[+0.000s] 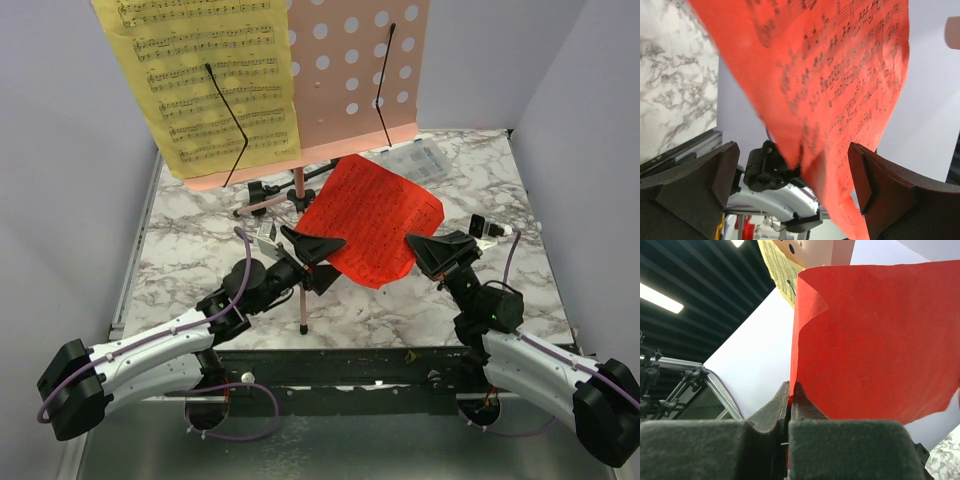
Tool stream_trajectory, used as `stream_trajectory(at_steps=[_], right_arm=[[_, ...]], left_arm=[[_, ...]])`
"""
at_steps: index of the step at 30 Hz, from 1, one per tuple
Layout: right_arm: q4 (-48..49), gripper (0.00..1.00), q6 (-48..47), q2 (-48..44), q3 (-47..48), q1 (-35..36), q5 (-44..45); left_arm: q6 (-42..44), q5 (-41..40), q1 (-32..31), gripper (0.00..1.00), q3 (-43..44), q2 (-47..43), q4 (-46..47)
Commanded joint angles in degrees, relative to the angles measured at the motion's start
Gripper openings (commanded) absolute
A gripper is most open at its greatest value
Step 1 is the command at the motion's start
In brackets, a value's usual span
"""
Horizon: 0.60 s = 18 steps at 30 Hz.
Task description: Set up the instrument practice props
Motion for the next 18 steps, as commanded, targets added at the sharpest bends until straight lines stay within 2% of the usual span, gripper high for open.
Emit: stream_trajectory(at_steps=[1,5,8,14,18], right_arm=[[-0.16,0.01,-0.71,-0.67,-0.17,0.41,1.35],[0.93,0.01,0.41,-1.11,-1.72,0.52,2.21],[1.13,0.01,0.66,-2.04,-2.74,0.70,2.98],[-1.57,0.01,-0.08,-3.94,-1.94,0.69,2.80],[-5.46,0.00,0.18,-6.46,-3.49,0.77,2.39]], left_arm=[[-0.13,-10.64,-2.34,0.96,-0.81,0.70,9.85],[1.36,-15.14,-3.33,0.85,-2.61,-0.34,14.39],[3.61,-17.73,-4.03,0.68,-2.73,0.06,17.15],[4.26,-17.89,-4.17,0.46,-2.97,4.81,24.93],[10.55,-16.53,-4.16,0.32,-3.55,5.20,28.61]])
